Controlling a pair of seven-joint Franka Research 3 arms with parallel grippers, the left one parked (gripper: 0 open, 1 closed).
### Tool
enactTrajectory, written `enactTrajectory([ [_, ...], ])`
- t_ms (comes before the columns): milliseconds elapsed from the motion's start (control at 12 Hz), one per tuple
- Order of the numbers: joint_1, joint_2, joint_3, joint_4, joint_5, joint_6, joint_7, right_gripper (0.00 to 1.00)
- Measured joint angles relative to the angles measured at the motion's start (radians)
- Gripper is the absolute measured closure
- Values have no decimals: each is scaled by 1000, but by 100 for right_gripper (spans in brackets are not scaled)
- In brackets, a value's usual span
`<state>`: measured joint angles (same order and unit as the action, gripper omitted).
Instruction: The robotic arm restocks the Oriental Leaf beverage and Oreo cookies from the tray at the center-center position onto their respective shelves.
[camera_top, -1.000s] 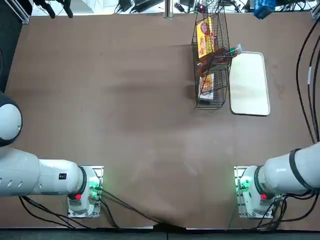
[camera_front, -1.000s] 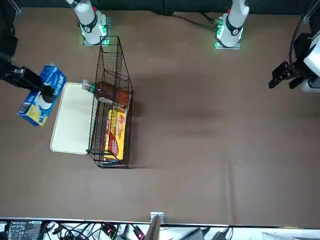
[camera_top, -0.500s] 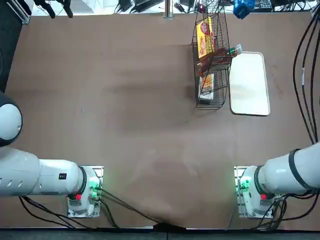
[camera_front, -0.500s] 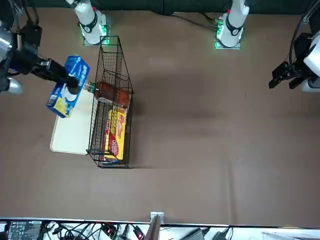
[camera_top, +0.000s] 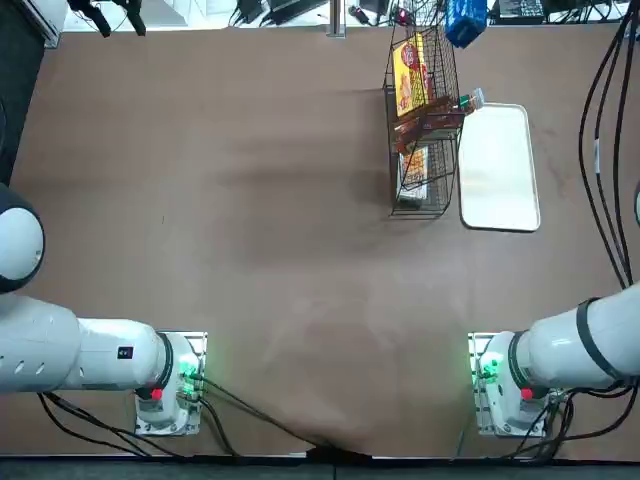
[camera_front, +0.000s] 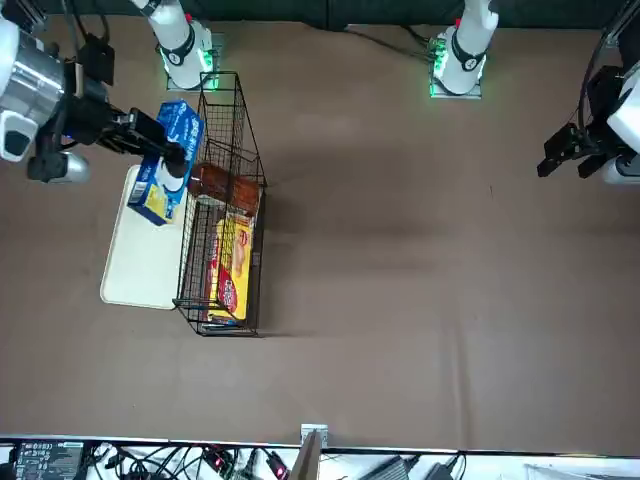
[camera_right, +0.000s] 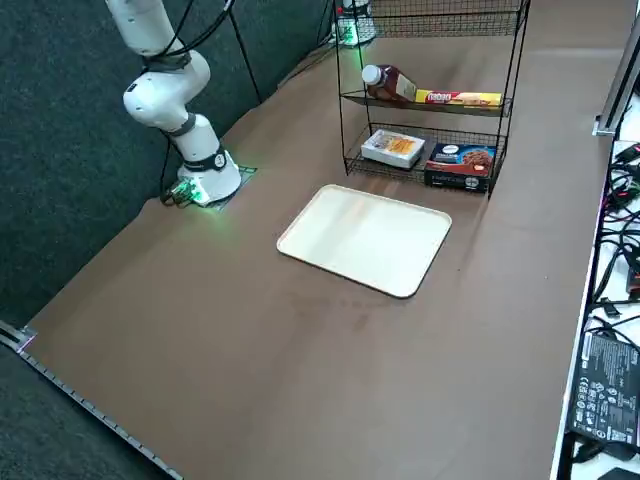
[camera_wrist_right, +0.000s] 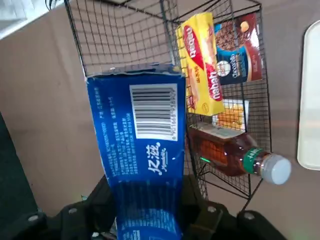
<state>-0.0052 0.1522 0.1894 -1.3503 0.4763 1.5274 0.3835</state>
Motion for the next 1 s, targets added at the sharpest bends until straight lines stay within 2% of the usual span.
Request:
enactTrajectory([
  [1000,67,18,7,-60,0,-7,-38,37],
])
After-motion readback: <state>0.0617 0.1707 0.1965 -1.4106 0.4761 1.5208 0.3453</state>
